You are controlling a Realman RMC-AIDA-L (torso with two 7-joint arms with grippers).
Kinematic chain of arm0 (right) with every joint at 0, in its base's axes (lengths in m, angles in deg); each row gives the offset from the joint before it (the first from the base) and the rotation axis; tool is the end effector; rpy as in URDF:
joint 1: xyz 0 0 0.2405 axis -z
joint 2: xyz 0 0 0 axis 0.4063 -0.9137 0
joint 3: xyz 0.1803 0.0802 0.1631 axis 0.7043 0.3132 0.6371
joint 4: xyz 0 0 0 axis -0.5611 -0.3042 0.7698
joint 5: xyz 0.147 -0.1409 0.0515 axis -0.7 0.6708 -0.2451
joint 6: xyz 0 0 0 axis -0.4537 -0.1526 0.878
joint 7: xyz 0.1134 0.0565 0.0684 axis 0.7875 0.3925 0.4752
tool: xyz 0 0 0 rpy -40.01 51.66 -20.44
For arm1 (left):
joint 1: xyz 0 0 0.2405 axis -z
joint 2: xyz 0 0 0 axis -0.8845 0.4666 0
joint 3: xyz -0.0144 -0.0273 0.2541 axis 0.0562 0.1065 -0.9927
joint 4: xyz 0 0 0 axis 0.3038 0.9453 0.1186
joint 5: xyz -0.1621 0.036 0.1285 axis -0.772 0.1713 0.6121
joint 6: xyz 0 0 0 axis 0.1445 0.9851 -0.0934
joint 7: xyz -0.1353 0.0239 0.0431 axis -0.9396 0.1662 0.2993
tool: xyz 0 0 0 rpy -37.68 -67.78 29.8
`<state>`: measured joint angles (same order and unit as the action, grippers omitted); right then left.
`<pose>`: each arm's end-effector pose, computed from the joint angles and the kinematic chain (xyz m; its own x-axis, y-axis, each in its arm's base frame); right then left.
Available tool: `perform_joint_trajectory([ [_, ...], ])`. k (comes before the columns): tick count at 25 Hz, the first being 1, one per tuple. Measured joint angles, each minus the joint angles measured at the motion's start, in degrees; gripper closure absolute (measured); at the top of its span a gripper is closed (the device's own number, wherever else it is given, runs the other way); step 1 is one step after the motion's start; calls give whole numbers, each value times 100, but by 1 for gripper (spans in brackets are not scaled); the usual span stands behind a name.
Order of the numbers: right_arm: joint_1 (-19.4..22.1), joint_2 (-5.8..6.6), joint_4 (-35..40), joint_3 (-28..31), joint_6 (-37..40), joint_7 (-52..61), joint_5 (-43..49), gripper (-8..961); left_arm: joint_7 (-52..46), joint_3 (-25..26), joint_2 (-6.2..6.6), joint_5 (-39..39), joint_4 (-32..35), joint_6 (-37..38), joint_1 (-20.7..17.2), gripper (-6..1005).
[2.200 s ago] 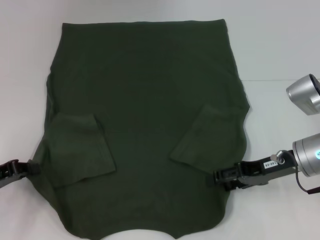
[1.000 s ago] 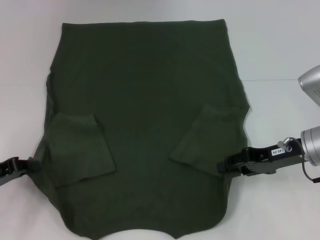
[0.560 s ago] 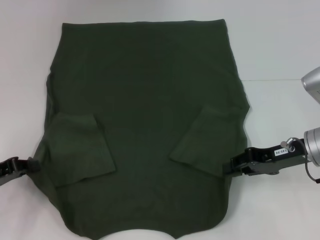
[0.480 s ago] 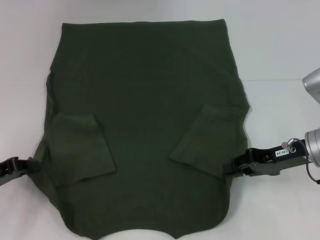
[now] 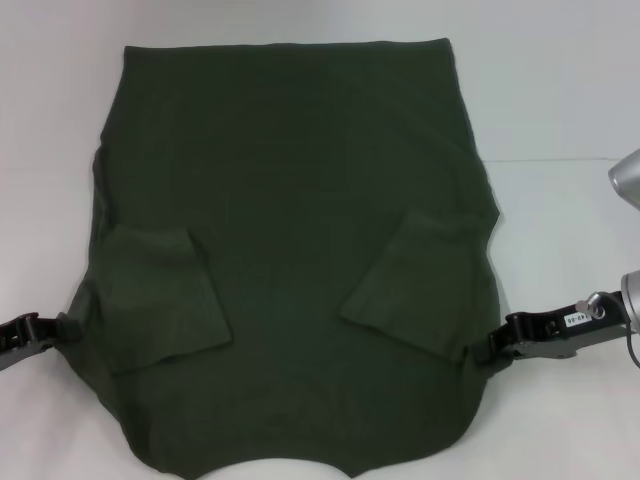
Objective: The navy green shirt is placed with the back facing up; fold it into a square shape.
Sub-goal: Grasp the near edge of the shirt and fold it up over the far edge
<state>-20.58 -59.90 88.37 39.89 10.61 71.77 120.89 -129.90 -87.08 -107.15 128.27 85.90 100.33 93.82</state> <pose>0.2738 0.3802 -0.0011 0.2314 -0.9581 -0.1691 -0.9723 -0.2215 -0.0752 -0.3641 0.3283 0.0596 0.0724 0.8031 0.5914 0.9973 -0.0674 -0.0306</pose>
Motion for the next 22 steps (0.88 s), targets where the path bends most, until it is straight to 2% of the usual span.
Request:
perform_joint_trajectory([
  [1,7,10,1,-1,0,-21,24,802,0,-1,0,-1,-1,1,0,979],
  [6,127,94,64,29,49,-193,64,923,-24,-2,7,-5,-1,2,-1,980],
  [11,345,187,327,88,153,-468,43,922,-61,28,30,-7,41,22,-42,979],
  [16,392,261,363,227,306,-760,42,922,-141,45,49,18,97,49,-65,979],
  [22,398,268,363,196,312,-797,63,921,-222,28,61,23,137,73,-50,980],
])
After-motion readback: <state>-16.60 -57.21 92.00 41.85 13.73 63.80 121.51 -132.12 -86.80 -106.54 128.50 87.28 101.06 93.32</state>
